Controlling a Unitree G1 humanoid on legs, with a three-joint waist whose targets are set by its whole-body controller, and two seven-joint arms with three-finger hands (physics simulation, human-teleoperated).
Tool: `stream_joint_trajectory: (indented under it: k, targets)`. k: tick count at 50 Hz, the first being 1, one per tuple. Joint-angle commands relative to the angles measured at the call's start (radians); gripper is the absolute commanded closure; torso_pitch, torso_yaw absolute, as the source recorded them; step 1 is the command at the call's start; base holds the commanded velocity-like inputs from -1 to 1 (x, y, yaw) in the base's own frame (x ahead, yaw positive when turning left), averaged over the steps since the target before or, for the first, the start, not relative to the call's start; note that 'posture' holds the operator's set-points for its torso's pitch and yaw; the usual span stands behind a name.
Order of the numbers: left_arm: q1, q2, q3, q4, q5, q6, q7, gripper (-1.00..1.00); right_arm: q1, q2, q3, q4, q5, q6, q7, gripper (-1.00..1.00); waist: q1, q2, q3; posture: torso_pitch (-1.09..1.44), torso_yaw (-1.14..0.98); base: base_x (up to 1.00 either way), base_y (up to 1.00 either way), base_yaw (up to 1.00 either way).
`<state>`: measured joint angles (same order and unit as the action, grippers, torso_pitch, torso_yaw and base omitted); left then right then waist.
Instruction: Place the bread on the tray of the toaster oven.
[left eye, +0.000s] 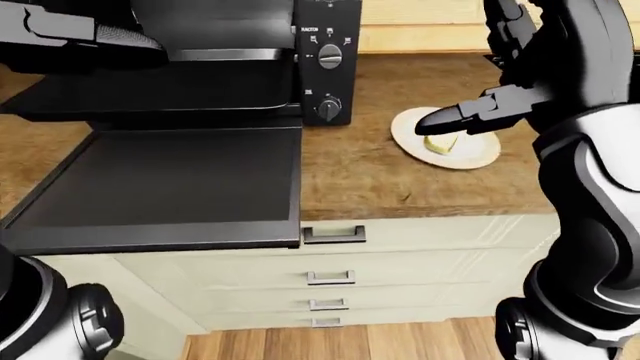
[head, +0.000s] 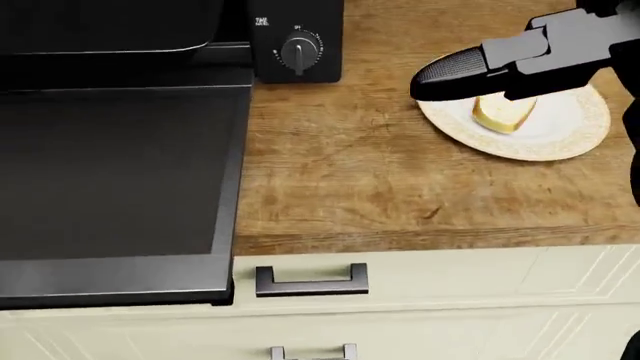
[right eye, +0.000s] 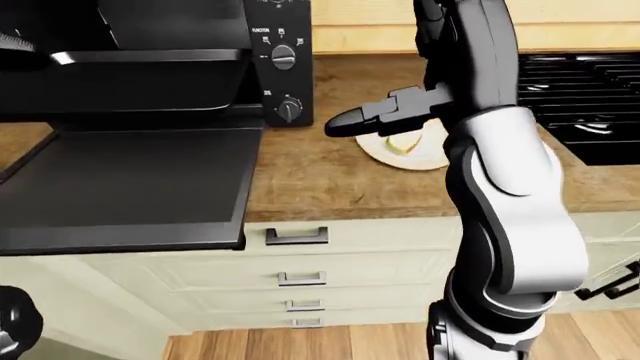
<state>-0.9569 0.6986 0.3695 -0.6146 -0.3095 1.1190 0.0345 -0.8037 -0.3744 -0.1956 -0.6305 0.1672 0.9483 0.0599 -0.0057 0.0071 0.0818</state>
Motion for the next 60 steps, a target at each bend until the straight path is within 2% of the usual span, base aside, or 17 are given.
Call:
stream_joint_trajectory:
  k: [1, 6, 17, 18, 24, 26, 29, 30, 31, 32, 36, 37, 39, 44, 45, 50, 60]
  targets:
    - [-0.023, 0.009, -0.006, 0.0, -0.011, -0.015, 0.01, -1.0, -0.027, -0.013, -0.013, -0.008, -0.008, -0.018, 0.001, -1.0, -0.004, 0.005, -0.025, 0.0, 0.0, 0.0, 0.0, 0.0]
    - [-0.016, 0.01, -0.01, -0.001, -0.018, -0.021, 0.023, -1.0, -0.008, -0.01, -0.014, -0.019, -0.018, -0.019, 0.005, -1.0, 0.006, -0.01, -0.04, 0.0, 0.0, 0.0, 0.0, 0.0]
    - [0.013, 0.019, 0.013, -0.02, -0.036, -0.021, 0.031, -1.0, -0.017, -0.013, -0.005, -0.029, -0.041, 0.002, 0.017, -1.0, 0.005, -0.002, -0.043, 0.0, 0.0, 0.0, 0.0, 0.0]
    - [0.016, 0.024, 0.02, -0.022, -0.041, -0.02, 0.031, -1.0, -0.021, -0.013, -0.005, -0.03, -0.043, 0.006, 0.019, -1.0, 0.005, 0.007, -0.064, 0.0, 0.0, 0.0, 0.13, 0.0]
    - [0.027, 0.029, 0.02, -0.024, -0.056, -0.027, 0.047, -1.0, -0.018, -0.012, -0.005, -0.034, -0.056, 0.012, 0.027, -1.0, 0.007, -0.01, -0.053, 0.0, 0.0, 0.0, 0.13, 0.0]
    - [0.027, 0.035, 0.022, -0.02, -0.061, -0.03, 0.049, -1.0, -0.028, -0.013, -0.005, -0.029, -0.059, 0.015, 0.03, -1.0, 0.005, 0.01, -0.054, 0.0, 0.0, 0.0, 0.14, 0.0]
    - [0.022, 0.039, 0.019, -0.014, -0.066, -0.033, 0.052, -1.0, -0.032, -0.01, -0.001, -0.019, -0.065, 0.007, 0.032, -1.0, -0.002, 0.083, -0.05, 0.0, 0.0, 0.0, 0.14, 0.0]
    - [0.022, 0.041, 0.02, -0.013, -0.07, -0.033, 0.054, -1.0, -0.031, -0.005, -0.002, -0.018, -0.065, 0.003, 0.033, -1.0, 0.005, 0.051, -0.055, 0.0, 0.0, 0.0, 0.14, 0.0]
    - [0.023, 0.041, 0.017, -0.01, -0.07, -0.037, 0.056, -1.0, -0.025, -0.003, 0.001, -0.017, -0.068, -0.002, 0.034, -1.0, 0.001, 0.077, -0.054, 0.0, 0.0, 0.0, 0.14, 0.0]
    - [0.028, 0.039, 0.015, -0.01, -0.07, -0.041, 0.058, -1.0, -0.022, -0.002, 0.001, -0.013, -0.071, -0.005, 0.036, -1.0, 0.004, 0.076, -0.049, 0.0, 0.0, 0.0, 0.13, 0.0]
    - [0.033, 0.035, 0.012, -0.014, -0.073, -0.042, 0.063, -1.0, -0.017, 0.002, -0.001, -0.018, -0.074, -0.007, 0.038, -1.0, 0.003, 0.043, -0.046, 0.0, 0.0, 0.0, 0.13, 0.0]
    - [0.036, 0.035, 0.013, -0.016, -0.073, -0.042, 0.063, -1.0, -0.018, 0.02, -0.021, -0.022, -0.058, -0.011, 0.031, -1.0, 0.003, 0.024, -0.026, 0.0, 0.0, 0.0, 0.0, 0.0]
    - [0.034, 0.031, 0.002, -0.011, -0.067, -0.05, 0.067, -1.0, -0.012, 0.007, -0.022, -0.029, -0.057, -0.004, 0.026, -1.0, 0.005, 0.017, -0.01, 0.0, 0.0, 0.0, 0.0, 0.0]
    - [0.04, 0.025, 0.009, -0.021, -0.065, -0.044, 0.063, -1.0, -0.007, 0.002, -0.022, -0.043, -0.049, 0.003, 0.015, -1.0, 0.033, -0.048, -0.027, 0.0, 0.0, 0.0, 0.0, 0.0]
    - [0.042, 0.027, 0.016, -0.026, -0.068, -0.039, 0.062, -1.0, -0.009, 0.002, -0.022, -0.045, -0.047, 0.006, 0.012, -1.0, 0.023, -0.025, -0.018, 0.0, 0.0, 0.0, 0.0, 0.0]
    - [0.065, 0.038, 0.05, -0.055, -0.095, -0.021, 0.063, -1.0, -0.006, -0.001, -0.015, -0.046, -0.046, 0.005, 0.006, -1.0, 0.01, -0.003, -0.029, 0.0, 0.0, 0.0, 0.0, 0.0]
    - [0.101, 0.072, 0.089, -0.087, -0.163, -0.008, 0.096, -1.0, 0.008, -0.007, -0.017, -0.04, -0.063, 0.012, 0.009, -1.0, -0.001, 0.005, -0.04, 0.0, 0.0, 0.0, 0.0, 0.0]
